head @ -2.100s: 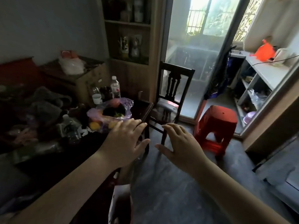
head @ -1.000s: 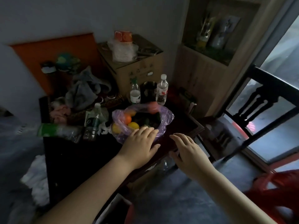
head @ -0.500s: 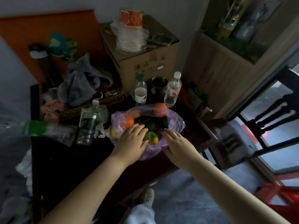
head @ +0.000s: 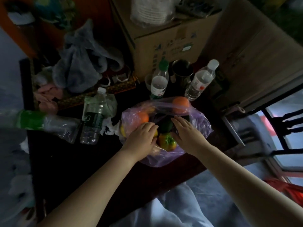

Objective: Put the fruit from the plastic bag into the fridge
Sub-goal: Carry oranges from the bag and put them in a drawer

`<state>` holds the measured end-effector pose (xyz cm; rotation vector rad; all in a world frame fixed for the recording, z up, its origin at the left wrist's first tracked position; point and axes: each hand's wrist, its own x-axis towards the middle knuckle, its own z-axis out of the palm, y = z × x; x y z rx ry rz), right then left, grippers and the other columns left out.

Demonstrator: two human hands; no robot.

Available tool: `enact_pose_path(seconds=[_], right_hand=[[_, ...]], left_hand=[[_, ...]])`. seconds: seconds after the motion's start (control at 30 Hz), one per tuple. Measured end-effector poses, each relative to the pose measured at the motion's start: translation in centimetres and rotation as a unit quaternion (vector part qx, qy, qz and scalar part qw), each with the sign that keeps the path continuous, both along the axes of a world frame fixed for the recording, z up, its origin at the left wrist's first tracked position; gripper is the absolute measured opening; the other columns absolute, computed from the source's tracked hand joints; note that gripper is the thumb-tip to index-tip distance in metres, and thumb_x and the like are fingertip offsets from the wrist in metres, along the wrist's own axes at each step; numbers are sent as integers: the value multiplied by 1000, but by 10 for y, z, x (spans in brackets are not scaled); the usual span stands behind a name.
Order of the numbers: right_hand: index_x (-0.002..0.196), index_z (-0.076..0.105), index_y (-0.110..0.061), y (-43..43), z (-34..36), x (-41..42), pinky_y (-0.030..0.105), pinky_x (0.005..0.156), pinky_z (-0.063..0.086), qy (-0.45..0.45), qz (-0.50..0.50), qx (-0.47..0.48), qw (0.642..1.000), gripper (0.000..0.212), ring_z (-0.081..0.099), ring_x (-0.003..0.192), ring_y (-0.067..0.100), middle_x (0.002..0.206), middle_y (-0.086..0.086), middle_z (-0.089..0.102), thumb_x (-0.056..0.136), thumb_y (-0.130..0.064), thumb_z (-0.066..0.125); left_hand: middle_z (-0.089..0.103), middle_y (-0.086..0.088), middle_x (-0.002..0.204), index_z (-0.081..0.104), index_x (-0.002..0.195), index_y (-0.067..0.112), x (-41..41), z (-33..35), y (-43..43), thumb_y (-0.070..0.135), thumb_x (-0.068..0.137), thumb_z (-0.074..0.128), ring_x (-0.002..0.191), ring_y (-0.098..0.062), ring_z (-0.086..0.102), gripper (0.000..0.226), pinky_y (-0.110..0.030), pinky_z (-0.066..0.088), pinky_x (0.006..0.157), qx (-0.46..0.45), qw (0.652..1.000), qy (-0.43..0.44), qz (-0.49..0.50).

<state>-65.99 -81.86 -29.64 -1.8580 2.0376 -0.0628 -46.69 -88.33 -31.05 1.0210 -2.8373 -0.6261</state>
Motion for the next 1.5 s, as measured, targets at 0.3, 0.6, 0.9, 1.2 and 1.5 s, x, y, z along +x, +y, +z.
enact_pose_path(seconds=[0.3,0.6,0.9,1.2,1.5], right_hand=[[146,28,-8,-31,-24,-21,44,115,21,32,25,37,999,62,21,142,28,154,12,25,95,-39,46],[146,28,-5,-56,-28,-52,43,112,24,70,31,25,997,65,28,139,33,150,17,31,93,-35,52],[138,40,-6,-93,-28,-72,47,105,31,74,48,26,996,57,39,129,38,141,18,42,88,-24,59],[137,39,-4,-127,-32,-88,44,105,30,104,56,31,992,60,38,126,38,139,20,41,83,-20,60],[131,41,-8,-142,-36,-92,46,99,38,171,78,73,980,69,35,123,39,136,15,42,70,-15,71]], left_hand=[[36,-6,146,36,141,12,-5,-18,-38,31,96,44,135,-20,31,50,-29,23,110,7,1000,-25,1],[41,-12,143,39,139,8,-10,-22,-68,31,94,50,134,-26,34,52,-34,25,110,-5,998,-52,24],[38,-14,144,42,136,5,-11,-31,-85,28,89,59,136,-29,32,55,-37,26,110,25,996,-85,24],[18,-4,154,28,145,14,-14,-33,-96,44,89,56,140,-22,20,70,-32,20,110,66,994,-92,12],[20,-3,154,30,144,15,-14,-36,-94,43,85,62,138,-23,25,73,-36,27,107,74,993,-93,19]])
